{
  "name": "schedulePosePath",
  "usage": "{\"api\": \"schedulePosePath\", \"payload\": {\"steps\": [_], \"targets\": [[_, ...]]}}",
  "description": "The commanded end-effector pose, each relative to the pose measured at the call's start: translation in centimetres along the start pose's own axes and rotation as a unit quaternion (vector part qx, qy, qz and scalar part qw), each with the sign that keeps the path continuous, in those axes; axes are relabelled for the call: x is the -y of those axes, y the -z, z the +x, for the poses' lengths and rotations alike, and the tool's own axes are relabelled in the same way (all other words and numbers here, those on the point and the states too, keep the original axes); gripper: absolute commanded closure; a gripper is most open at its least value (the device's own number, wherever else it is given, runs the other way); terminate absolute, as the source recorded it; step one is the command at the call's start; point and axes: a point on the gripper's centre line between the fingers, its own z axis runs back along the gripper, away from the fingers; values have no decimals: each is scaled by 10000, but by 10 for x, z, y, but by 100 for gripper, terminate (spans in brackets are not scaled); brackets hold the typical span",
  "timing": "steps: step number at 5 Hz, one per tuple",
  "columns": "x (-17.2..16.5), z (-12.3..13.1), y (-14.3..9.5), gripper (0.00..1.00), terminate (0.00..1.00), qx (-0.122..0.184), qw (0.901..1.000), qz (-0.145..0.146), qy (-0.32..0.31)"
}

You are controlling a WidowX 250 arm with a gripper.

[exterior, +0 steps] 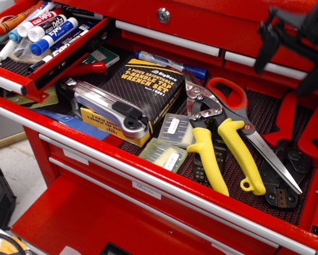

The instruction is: Pick up box cutter and put into drawer

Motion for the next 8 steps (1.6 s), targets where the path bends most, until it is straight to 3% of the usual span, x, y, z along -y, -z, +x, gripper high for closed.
{"api": "schedulePosePath", "payload": {"steps": [1,3,4,6,8], "targets": [[-69,-11,-18,0,0,514,9655,740,-2444],[-145,-42,5,0,0,184,9214,395,-3861],[-150,-53,32,0,0,94,8999,-50,-4359],[-132,-54,73,0,0,-96,8816,-632,-4677],[-139,-57,94,0,0,-220,8767,-841,-4731]]}}
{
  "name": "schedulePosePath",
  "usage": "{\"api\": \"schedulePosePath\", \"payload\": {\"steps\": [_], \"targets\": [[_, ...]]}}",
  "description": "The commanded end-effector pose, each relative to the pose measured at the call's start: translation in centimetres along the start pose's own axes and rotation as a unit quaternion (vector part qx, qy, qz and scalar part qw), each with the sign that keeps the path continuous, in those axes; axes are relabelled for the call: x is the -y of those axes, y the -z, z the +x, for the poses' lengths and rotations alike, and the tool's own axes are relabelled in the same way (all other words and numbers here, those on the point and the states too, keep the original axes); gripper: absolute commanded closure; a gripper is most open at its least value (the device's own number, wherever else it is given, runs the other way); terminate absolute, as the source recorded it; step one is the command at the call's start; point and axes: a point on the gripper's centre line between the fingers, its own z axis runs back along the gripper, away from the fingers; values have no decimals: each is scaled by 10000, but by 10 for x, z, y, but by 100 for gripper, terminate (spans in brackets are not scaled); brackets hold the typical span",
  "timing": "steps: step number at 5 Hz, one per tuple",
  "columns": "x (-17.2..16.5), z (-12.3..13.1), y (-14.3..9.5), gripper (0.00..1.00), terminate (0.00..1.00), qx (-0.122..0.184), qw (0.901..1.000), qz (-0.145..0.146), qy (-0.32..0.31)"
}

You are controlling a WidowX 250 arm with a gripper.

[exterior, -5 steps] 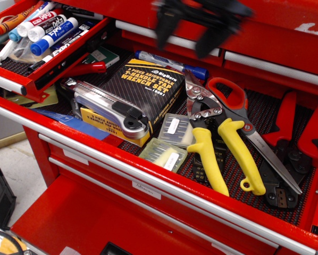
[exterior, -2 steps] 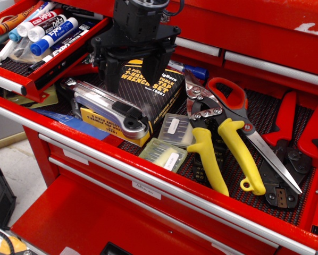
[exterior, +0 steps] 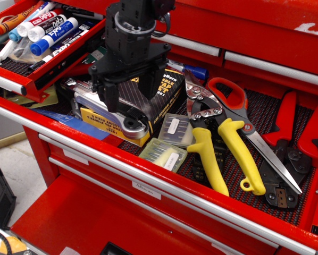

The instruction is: Pick up box cutter and put into drawer

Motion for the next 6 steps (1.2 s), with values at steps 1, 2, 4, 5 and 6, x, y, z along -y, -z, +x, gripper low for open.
{"api": "schedulePosePath", "payload": {"steps": [1,2,4,5,6], "targets": [[-7,1,9,0,0,-11,9999,-161,16],[-8,6,20,0,0,-5,9997,-254,2],[6,2,36,0,0,-125,9987,-483,-52],[12,-5,27,100,0,-234,9986,-439,-160],[24,-31,2,100,0,-231,9989,-138,-395]]}}
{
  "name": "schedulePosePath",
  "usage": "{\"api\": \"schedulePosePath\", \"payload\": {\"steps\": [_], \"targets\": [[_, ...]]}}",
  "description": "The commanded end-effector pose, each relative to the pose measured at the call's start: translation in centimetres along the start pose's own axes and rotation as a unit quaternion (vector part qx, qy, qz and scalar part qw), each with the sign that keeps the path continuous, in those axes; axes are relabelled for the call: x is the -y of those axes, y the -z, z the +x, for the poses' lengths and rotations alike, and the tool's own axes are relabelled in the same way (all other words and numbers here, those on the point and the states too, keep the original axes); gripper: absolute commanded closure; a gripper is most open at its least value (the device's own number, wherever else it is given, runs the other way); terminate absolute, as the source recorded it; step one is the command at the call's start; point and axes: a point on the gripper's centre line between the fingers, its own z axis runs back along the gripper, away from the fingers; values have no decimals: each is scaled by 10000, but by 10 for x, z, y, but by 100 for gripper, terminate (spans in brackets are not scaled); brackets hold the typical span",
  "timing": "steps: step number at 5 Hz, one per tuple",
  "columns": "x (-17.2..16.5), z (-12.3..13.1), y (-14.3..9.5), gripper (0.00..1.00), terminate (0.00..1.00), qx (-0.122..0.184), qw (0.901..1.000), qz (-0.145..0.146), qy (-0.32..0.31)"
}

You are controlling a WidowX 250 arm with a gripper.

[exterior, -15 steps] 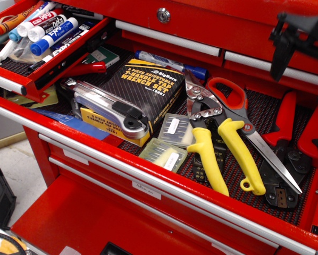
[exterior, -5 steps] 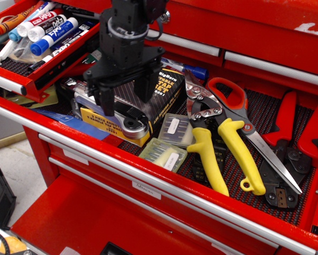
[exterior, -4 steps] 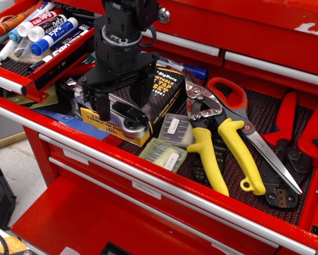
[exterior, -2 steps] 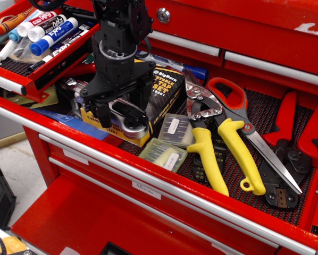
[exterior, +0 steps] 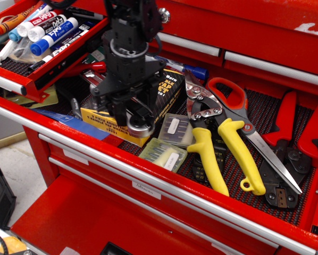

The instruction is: Pick up box cutter and put into drawer

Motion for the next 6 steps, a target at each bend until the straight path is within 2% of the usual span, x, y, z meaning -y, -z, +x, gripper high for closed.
{"api": "schedulePosePath", "payload": {"steps": [1,2,3,4,5,6], "targets": [[26,-43,-49,100,0,208,9984,346,-400],[20,-35,-70,100,0,553,9953,628,-498],[-6,9,-85,100,0,790,9948,617,-205],[-22,56,-107,100,0,1205,9896,754,223],[-37,94,-120,100,0,1231,9821,787,1185],[-40,120,-108,100,0,713,9773,576,1908]]}}
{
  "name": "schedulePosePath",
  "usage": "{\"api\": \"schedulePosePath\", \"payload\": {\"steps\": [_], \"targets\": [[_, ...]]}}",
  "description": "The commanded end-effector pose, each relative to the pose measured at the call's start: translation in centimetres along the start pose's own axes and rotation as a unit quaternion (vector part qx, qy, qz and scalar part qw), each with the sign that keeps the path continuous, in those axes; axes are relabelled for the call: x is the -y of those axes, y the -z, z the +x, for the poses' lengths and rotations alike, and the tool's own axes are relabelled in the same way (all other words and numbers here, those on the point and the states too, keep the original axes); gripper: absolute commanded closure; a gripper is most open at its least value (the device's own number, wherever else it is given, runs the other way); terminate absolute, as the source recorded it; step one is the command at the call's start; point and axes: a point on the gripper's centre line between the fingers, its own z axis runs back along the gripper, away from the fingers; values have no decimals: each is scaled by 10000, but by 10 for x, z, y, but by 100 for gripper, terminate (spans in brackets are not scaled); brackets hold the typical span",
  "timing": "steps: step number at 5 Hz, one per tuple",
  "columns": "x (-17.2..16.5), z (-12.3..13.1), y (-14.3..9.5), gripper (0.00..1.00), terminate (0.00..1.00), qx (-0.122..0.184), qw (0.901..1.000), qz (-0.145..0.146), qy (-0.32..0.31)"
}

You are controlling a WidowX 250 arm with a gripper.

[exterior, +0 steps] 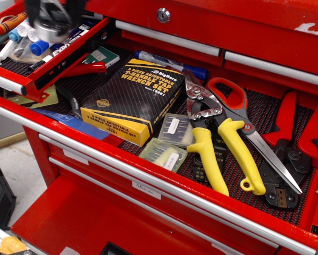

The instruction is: Pick up box cutter and put into drawer

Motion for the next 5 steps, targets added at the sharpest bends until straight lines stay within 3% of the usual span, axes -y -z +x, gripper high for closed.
{"api": "schedulePosePath", "payload": {"steps": [1,2,4,5], "targets": [[-5,33,11,100,0,87,9912,-911,959],[-5,33,11,0,0,87,9912,-911,959],[-5,33,11,0,0,87,9912,-911,959],[-5,33,11,0,100,87,9912,-911,959]]}}
